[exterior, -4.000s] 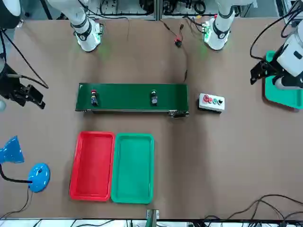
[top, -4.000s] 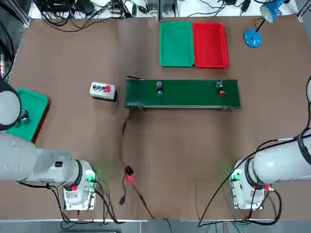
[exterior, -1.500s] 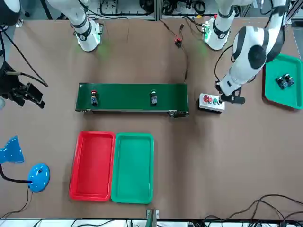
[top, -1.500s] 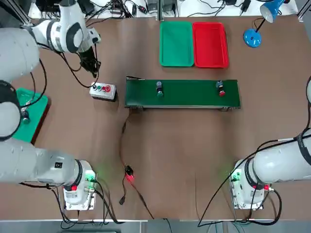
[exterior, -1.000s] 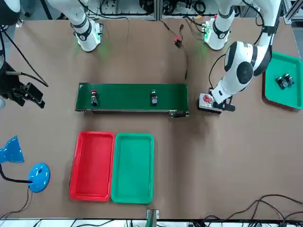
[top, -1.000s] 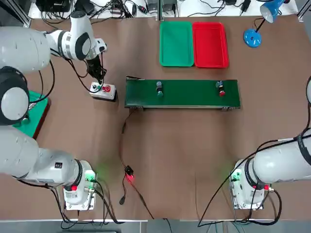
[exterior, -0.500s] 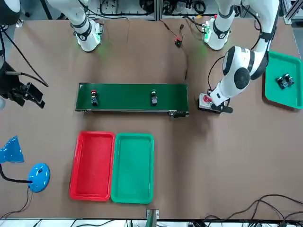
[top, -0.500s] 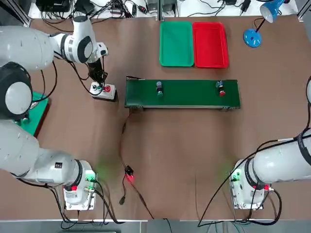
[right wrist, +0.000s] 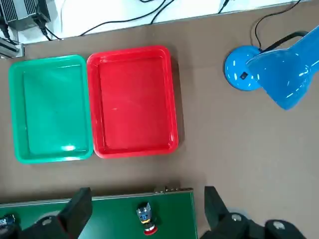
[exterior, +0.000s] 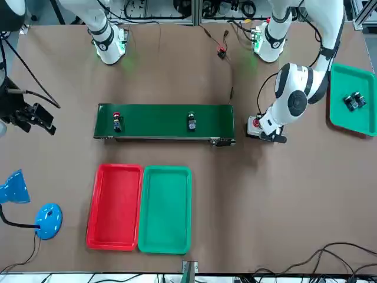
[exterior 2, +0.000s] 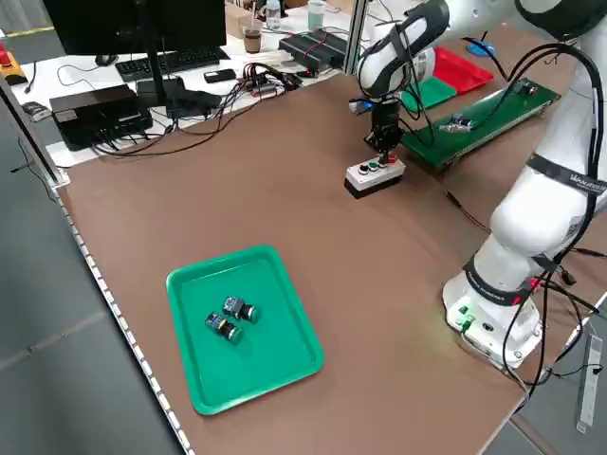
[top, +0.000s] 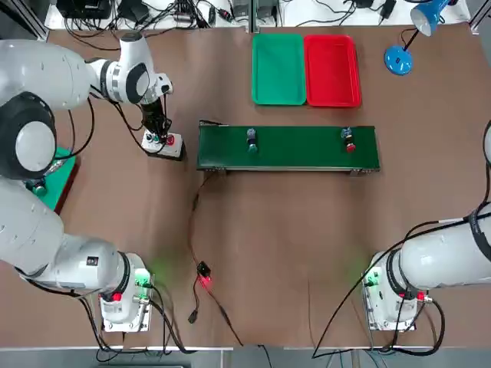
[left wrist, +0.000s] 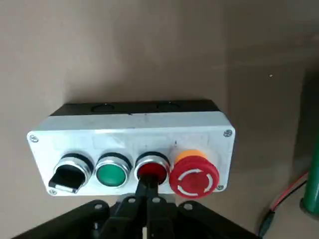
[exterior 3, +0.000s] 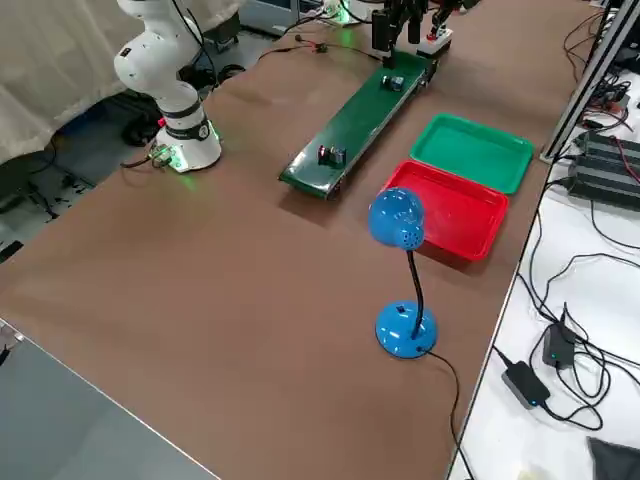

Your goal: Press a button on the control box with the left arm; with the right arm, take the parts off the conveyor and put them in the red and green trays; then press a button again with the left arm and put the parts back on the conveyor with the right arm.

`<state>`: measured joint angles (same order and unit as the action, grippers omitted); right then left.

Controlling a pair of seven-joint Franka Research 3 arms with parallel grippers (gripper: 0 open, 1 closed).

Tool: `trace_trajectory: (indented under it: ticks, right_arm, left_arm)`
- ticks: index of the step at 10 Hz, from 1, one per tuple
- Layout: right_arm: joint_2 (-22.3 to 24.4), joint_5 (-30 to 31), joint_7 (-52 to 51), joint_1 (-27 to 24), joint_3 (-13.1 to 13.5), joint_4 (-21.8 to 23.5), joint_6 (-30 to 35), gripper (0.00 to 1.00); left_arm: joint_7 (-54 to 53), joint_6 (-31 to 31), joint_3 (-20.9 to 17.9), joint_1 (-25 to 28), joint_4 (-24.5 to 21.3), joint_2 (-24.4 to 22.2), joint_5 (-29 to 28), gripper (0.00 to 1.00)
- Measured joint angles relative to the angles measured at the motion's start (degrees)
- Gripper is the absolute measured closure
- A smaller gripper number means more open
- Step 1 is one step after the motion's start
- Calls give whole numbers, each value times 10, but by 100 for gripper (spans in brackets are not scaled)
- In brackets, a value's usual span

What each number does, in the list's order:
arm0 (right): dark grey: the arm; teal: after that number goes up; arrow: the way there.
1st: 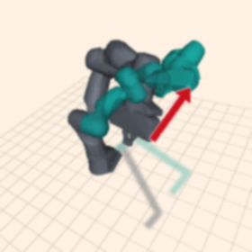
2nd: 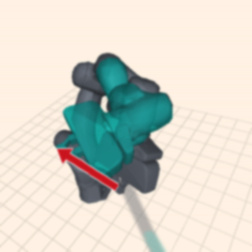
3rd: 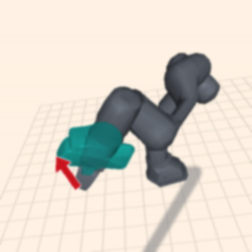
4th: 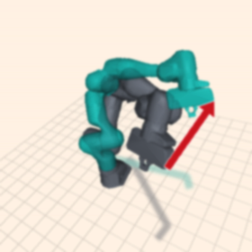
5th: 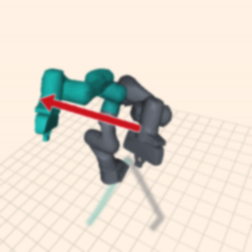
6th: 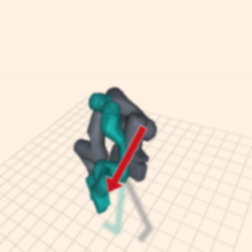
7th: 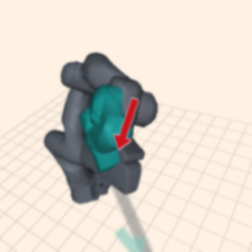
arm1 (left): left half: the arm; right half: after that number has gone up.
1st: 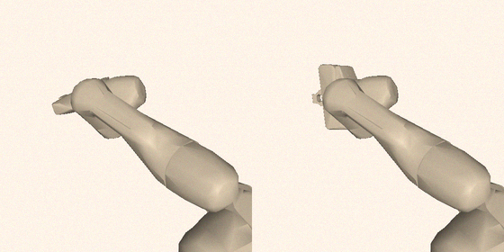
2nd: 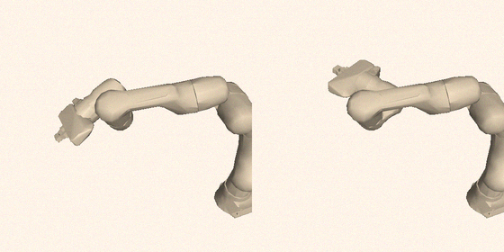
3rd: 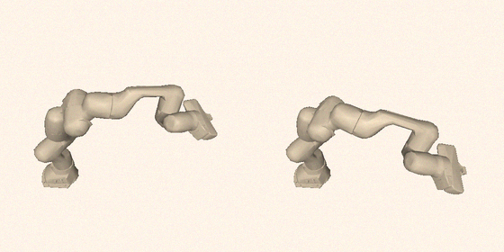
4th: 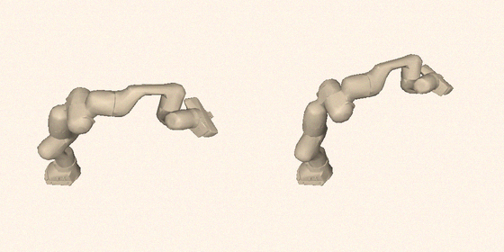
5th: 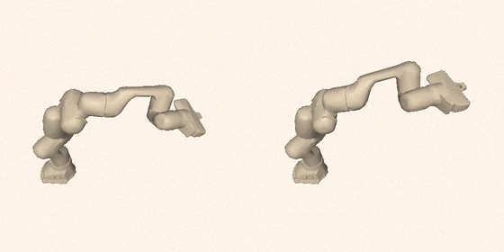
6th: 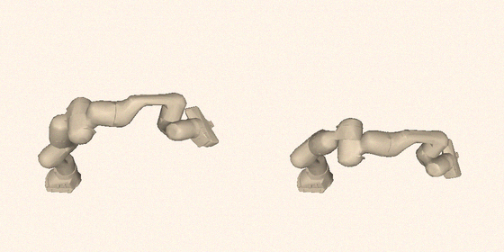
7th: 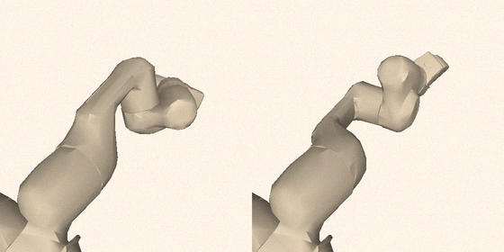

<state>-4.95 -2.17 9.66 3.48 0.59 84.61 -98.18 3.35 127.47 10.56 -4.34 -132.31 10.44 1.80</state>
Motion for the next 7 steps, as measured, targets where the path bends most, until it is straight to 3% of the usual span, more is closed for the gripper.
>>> trace_trajectory:
  ticks: [5, 7]
  right_arm:
    - [0, 0, 0, 0, 0, 0, 0, 0]
    - [0, 0, 0, 0, 0, 0, 0, 0]
  left_arm:
    - [0, -11, 0, 0, 5, -3, 0, 99]
    - [0, -70, 0, 5, 43, -34, 0, 99]
